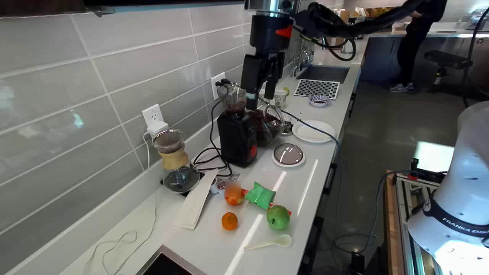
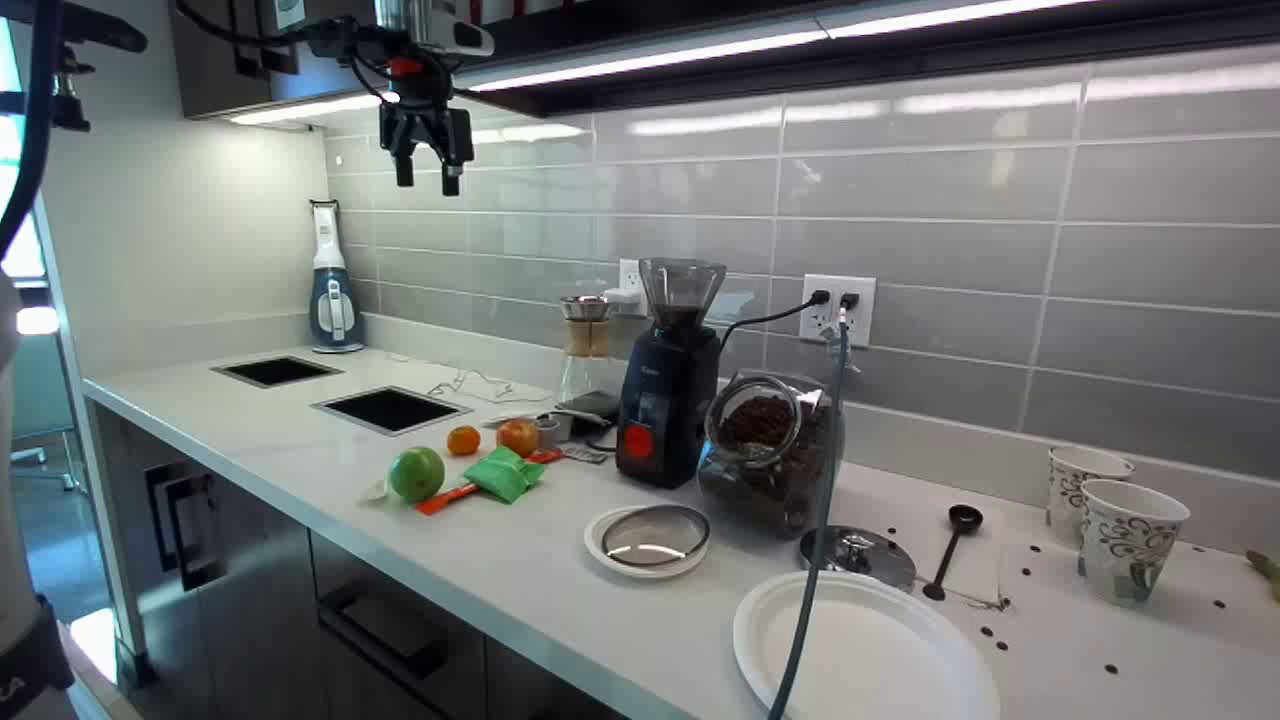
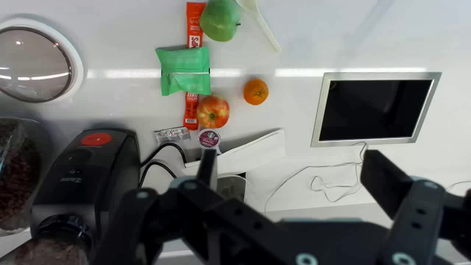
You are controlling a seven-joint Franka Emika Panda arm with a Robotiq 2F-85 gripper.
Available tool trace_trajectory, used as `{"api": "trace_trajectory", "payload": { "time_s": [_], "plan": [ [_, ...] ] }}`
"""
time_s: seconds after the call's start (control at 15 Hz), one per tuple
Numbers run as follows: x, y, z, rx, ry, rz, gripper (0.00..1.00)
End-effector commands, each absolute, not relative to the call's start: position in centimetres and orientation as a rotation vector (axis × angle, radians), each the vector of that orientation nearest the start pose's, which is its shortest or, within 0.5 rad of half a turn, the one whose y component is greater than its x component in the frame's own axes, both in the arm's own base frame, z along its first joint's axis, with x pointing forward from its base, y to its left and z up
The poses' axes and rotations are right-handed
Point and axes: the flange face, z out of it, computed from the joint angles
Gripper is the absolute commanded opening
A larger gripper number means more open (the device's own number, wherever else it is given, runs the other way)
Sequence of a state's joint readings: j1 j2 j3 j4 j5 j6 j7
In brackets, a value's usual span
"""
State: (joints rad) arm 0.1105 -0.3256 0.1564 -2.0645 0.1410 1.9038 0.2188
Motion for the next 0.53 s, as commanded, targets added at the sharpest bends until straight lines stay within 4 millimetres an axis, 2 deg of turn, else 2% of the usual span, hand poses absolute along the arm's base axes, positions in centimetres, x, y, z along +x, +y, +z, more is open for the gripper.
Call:
{"api": "trace_trajectory", "payload": {
  "time_s": [0.0, 0.47],
  "plan": [
    [45.35, 14.34, 58.36, -3.012, -0.013, -0.205, 1.0],
    [45.24, 14.18, 57.97, -3.023, -0.015, -0.181, 1.0]
  ]
}}
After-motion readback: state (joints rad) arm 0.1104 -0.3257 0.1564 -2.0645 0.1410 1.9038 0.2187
